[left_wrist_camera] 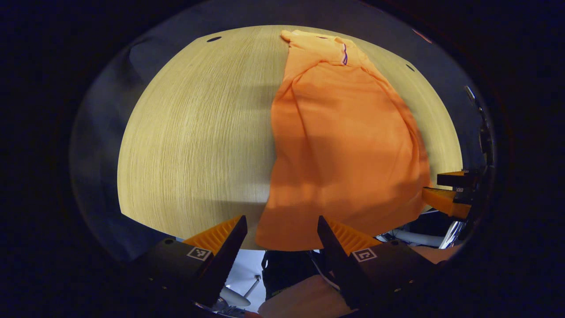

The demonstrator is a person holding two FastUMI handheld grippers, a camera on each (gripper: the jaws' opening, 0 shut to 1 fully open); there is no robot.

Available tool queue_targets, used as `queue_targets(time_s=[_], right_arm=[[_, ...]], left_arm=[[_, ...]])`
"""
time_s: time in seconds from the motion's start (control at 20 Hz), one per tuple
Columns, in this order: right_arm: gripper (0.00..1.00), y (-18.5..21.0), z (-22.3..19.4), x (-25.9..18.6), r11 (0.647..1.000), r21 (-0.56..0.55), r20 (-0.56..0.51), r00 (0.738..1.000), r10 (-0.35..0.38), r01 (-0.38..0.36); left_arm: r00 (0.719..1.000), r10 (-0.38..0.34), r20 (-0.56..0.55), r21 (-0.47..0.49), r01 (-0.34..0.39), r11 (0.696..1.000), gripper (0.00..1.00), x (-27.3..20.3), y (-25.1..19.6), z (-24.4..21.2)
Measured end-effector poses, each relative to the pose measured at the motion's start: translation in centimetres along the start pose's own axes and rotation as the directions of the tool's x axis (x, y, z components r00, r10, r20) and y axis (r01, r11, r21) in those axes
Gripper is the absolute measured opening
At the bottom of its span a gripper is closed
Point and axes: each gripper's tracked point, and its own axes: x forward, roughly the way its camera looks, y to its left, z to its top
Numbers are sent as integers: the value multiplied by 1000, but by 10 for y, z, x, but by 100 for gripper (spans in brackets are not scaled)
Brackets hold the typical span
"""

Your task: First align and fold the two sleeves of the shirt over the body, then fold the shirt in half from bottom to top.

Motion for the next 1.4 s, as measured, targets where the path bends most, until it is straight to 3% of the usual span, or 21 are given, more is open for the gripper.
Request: queue_targets(time_s=[0.7,0.8,0.95,1.05,1.1,1.15,1.3,1.35,1.4], right_arm=[[97,3,-16,18,998,-36,-48,998,-47,46],[89,5,-19,17,998,-30,-59,997,-48,46],[64,7,-20,17,998,-53,-41,998,-45,42],[53,6,-22,16,999,-29,-38,998,-43,42],[46,7,-23,16,999,3,-42,999,-33,33],[27,10,-24,16,1000,14,-49,999,-12,12],[25,19,-22,15,997,66,-39,999,38,-35],[4,24,-25,11,995,83,-41,997,64,-61],[4,26,-27,14,995,82,-42,997,63,-60]], left_arm=[[998,37,-45,30,-36,999,99,6,2,-14],[998,38,-43,27,-37,999,99,8,2,-14],[998,38,-48,18,-37,999,99,6,0,-16],[998,35,-49,30,-34,999,87,6,-1,-17],[998,31,-50,45,-29,999,74,5,-2,-17],[999,25,-47,74,-21,997,69,6,-2,-18],[1000,3,-25,123,0,992,24,8,-3,-17],[1000,-10,-19,131,12,991,16,10,-3,-18],[1000,-25,-6,116,26,993,15,9,-2,-20]])
